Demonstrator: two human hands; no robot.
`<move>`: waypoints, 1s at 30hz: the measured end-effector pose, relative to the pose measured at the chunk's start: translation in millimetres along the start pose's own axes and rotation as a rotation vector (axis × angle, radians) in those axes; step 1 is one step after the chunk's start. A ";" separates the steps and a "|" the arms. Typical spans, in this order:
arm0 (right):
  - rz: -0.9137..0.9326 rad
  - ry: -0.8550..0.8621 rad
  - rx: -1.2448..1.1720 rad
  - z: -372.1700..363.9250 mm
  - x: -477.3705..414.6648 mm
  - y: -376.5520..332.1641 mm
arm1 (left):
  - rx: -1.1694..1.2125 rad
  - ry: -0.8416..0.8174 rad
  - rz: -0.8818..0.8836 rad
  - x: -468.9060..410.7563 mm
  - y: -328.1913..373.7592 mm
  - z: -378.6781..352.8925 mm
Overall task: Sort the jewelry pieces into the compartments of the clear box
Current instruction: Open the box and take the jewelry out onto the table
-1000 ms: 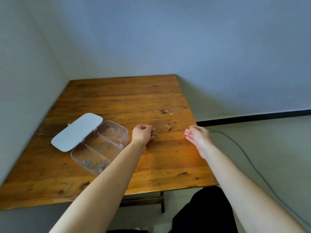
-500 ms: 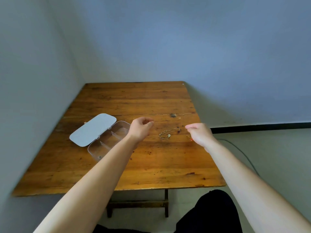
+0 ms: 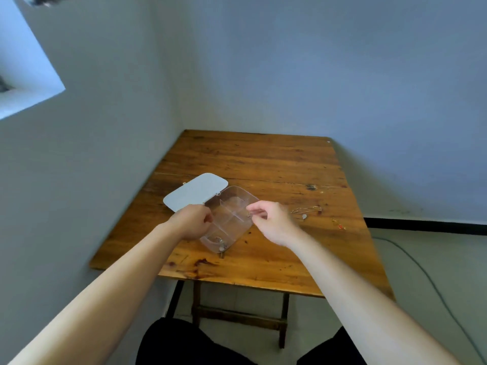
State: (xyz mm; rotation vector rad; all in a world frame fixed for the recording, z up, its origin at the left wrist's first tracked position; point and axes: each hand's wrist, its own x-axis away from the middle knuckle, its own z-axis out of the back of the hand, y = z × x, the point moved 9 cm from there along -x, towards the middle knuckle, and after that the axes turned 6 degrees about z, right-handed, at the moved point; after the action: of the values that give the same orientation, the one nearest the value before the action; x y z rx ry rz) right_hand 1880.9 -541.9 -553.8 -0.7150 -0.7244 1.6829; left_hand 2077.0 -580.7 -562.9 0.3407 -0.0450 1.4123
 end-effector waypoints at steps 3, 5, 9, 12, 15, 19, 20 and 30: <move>0.131 -0.207 0.169 -35.0 0.3 -31.0 | -0.070 -0.062 -0.005 -2.8 -4.1 1.6; 0.204 -0.338 0.294 -54.2 2.4 -44.6 | -0.083 -0.138 -0.016 -6.3 -3.3 -1.2; 0.265 -0.504 0.545 -80.8 3.8 -54.1 | -0.136 -0.195 0.016 -16.2 -2.3 -6.5; 0.255 -0.552 0.610 -92.3 1.9 -54.1 | -0.178 -0.189 0.031 -22.0 0.0 -8.7; 0.258 -0.585 0.639 -101.6 2.4 -51.4 | -0.211 -0.149 0.022 -25.0 1.0 -10.3; 0.303 -0.566 0.627 -104.3 -1.8 -54.9 | -0.209 -0.120 0.005 -26.3 -1.9 -10.7; 0.296 -0.578 0.616 -104.5 -3.5 -54.9 | -0.209 -0.110 0.000 -26.1 -2.2 -10.4; 0.198 -0.519 0.379 -103.0 -16.5 -40.6 | -0.100 0.037 -0.019 -22.7 -4.6 -8.3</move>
State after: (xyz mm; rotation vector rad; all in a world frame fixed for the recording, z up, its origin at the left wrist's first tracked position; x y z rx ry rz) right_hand 1988.2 -539.5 -585.7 -0.0774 -0.6692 2.1447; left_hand 2076.3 -600.8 -577.0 0.2319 -0.0814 1.3919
